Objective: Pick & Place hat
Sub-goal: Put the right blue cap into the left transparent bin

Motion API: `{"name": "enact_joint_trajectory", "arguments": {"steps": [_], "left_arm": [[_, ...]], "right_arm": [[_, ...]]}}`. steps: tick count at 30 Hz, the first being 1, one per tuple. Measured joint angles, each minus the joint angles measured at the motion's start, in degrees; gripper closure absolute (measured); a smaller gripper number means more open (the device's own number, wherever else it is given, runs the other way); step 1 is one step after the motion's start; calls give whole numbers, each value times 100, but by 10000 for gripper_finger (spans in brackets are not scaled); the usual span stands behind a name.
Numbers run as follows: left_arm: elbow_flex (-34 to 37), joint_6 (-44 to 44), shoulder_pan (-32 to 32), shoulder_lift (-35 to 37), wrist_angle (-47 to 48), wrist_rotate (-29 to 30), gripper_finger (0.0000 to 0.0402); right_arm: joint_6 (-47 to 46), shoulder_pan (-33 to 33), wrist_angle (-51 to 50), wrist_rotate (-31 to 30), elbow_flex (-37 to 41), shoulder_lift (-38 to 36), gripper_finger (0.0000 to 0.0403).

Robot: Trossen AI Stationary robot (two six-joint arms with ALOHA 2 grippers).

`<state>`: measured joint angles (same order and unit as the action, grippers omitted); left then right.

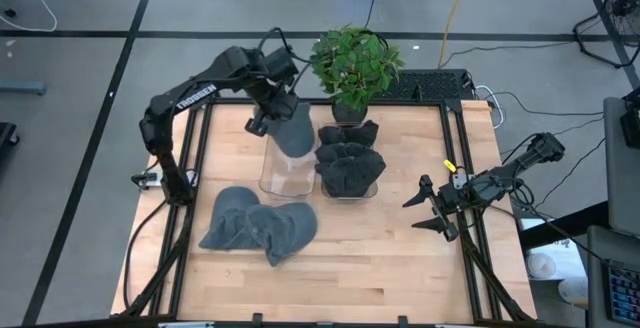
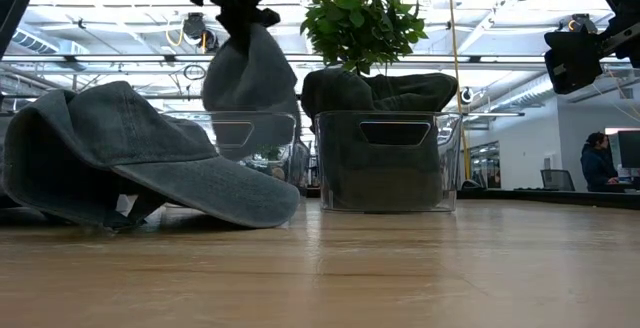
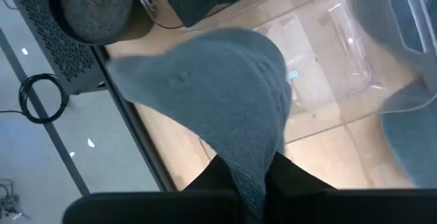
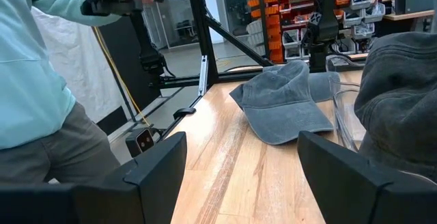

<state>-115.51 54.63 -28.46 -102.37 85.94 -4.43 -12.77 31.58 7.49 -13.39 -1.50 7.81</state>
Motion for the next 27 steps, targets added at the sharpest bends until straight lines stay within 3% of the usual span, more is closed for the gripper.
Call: {"name": "enact_joint_trajectory", "arguments": {"steps": [16,27], "left_arm": [[964,196,-155,2,-610,-305,390],[1693,334,-122,7,-1183,-164,390]], "right_arm": [[-1,1,0,2,0,0,135],[-1,0,0,2,0,0,135]]}}
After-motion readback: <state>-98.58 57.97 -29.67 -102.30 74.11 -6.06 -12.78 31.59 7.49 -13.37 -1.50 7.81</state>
